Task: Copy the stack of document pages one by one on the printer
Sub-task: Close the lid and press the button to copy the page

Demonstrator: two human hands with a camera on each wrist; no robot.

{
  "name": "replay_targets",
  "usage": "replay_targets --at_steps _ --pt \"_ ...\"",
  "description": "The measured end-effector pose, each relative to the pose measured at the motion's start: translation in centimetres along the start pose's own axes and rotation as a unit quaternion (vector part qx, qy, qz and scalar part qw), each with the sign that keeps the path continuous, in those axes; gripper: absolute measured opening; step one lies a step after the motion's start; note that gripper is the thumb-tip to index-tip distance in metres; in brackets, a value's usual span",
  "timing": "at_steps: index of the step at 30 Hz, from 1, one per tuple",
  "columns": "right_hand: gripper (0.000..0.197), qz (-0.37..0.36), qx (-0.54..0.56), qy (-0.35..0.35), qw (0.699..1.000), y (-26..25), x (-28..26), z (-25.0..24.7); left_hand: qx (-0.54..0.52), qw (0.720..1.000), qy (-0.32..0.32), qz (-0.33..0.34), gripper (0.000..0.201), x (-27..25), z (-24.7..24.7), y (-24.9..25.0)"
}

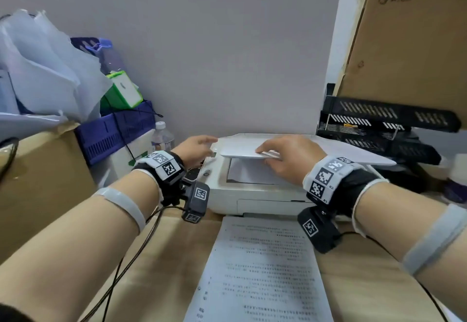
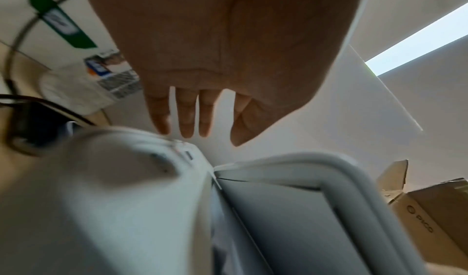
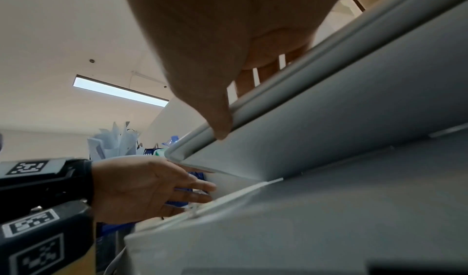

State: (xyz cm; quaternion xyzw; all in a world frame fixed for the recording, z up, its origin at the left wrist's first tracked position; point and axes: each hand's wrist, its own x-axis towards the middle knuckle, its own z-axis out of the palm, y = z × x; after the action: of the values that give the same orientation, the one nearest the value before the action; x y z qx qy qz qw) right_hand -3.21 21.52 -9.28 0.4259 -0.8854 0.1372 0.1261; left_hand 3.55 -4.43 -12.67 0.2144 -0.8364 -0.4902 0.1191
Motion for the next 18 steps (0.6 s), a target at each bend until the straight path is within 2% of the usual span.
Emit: replay_targets --at_steps 2,6,10,12,14,17,18 --pt "0.031 -0.003 0.023 -0.032 0.999 0.5 -0.9 1.6 -0.012 0.999 -0.022 -0.024 0.052 -1.1 0.4 -1.3" --pt "0.045 0.017 0.047 -0.101 0.994 1.3 -1.1 4.1 -0.09 0.994 -0.023 -0.062 0.044 -4.0 1.7 -1.4" --pt "0.049 0.032 0.014 -0.093 0.995 1.3 -1.3 5.8 -0.131 0.982 0.006 -0.139 0.04 -3.5 1.4 -1.8" --pt "0.051 0.025 -0.012 -0.082 0.996 1.1 -1.7 6.4 -0.134 0.973 -0.006 -0.185 0.04 -3.2 1.2 -1.6" --pt "0.051 0.022 -0.022 -0.072 0.997 1.1 -1.9 6.7 -0.085 0.983 -0.014 -0.163 0.029 -3.1 1.1 -1.0" --pt "0.052 0.023 -0.021 -0.066 0.997 1.2 -1.9 6.9 -0.009 0.991 -0.044 -0.129 0.05 -3.1 1.0 -0.4" --pt "0.052 0.022 -0.021 -0.065 0.997 1.3 -1.9 7.0 0.003 0.992 -0.034 -0.125 0.05 -3.6 1.0 0.0"
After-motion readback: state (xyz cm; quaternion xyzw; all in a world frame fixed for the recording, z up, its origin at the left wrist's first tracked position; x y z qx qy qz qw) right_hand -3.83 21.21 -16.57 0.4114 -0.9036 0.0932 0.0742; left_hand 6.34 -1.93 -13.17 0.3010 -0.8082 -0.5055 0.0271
